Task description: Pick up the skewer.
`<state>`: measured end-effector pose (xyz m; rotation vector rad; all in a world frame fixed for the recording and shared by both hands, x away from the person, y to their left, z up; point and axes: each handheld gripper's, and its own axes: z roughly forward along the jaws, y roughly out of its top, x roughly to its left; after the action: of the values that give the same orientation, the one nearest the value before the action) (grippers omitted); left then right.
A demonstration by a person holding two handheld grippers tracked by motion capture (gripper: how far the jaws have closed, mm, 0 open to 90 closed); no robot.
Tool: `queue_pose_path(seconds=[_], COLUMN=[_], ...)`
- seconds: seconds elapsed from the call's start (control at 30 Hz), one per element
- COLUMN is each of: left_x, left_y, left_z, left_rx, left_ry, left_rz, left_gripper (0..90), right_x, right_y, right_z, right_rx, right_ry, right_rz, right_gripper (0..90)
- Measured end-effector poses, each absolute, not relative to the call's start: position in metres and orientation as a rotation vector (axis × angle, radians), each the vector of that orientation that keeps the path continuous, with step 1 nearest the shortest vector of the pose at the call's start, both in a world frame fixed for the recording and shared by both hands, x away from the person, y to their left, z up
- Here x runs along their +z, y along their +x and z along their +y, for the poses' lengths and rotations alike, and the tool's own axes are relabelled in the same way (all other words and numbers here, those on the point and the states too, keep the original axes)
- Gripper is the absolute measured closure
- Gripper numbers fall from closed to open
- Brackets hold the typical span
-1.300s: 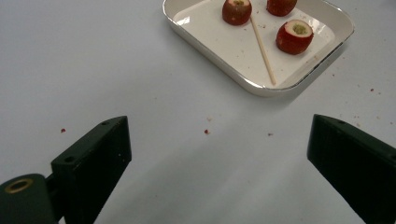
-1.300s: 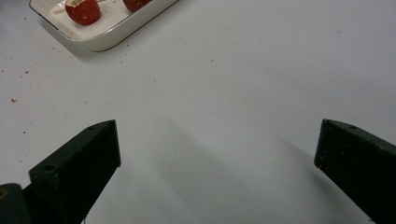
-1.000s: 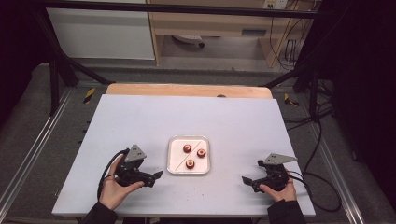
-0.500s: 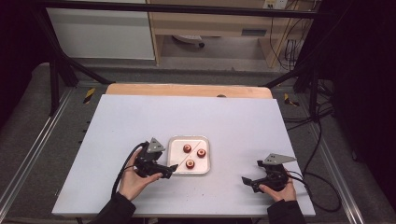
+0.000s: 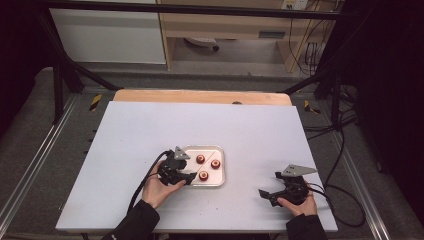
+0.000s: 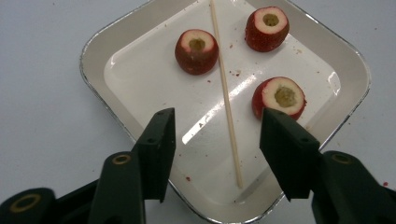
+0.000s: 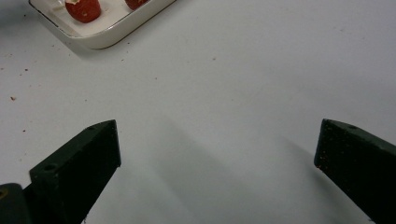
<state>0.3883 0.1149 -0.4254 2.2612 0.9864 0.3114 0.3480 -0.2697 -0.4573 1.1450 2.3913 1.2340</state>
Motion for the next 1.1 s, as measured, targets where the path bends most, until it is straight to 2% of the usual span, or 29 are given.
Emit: queue_pose_path(seconds=[0.27,0.5,0.87,1.1], left_x=[-0.431,-0.436,-0.438,-0.439], left_y=[0.388,0.388,0.384,0.382], left_z=[0.104,0.1,0.095,0.096], left_rx=[0.308,0.326,0.38,0.382], left_ry=[2.299,2.314,2.305,2.273], left_rz=[0.969,0.96,0.954,0.984], left_gripper=[66.0,77.5,87.5,88.4], right_x=[-0.458,-0.458,-0.458,-0.458], right_y=[0.348,0.348,0.348,0.348], right_z=[-0.269,-0.269,-0.269,-0.269], right_rx=[1.236,1.234,1.234,1.235], right_ry=[1.143,1.149,1.143,1.142], right_rz=[2.39,2.394,2.398,2.398], right_gripper=[1.0,1.0,1.0,1.0])
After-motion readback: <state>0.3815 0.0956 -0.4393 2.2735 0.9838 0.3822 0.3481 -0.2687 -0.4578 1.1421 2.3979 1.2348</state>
